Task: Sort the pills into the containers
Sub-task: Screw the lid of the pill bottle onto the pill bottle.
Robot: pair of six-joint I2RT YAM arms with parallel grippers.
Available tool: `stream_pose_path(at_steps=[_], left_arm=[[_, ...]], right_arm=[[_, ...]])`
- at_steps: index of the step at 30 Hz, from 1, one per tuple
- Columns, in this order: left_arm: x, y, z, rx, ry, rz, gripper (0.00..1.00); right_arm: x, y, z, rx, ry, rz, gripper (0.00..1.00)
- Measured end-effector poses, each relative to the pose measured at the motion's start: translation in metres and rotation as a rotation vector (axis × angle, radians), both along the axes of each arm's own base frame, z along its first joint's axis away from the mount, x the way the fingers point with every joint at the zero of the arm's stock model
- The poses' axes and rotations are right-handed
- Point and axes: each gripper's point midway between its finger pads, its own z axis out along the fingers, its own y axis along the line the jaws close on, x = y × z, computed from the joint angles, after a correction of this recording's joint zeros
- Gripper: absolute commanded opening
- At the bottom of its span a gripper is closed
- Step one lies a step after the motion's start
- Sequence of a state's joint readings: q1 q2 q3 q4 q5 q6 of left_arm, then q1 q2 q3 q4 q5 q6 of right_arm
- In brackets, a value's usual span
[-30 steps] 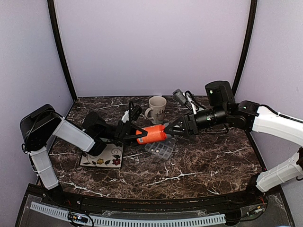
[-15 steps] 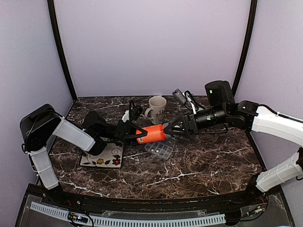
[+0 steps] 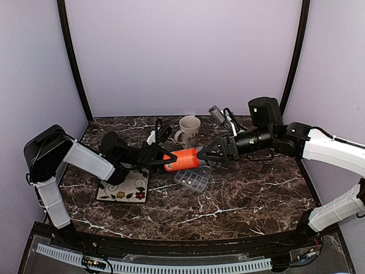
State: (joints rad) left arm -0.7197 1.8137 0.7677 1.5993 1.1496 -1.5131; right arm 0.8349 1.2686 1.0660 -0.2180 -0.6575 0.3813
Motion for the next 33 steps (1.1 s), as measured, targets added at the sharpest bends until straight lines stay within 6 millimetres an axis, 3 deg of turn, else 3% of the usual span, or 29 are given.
stream_pose_path(at_steps=[13, 33], left_arm=[[0.004, 0.000, 0.006, -0.021, -0.036, 0.010, 0.00], [0.005, -0.008, 0.035, 0.051, -0.324, 0.022, 0.00]], right_arm=[[0.006, 0.001, 0.007, 0.038, 0.065, -0.042, 0.15], [0.011, -0.002, 0.025, 0.030, 0.197, -0.117, 0.11]])
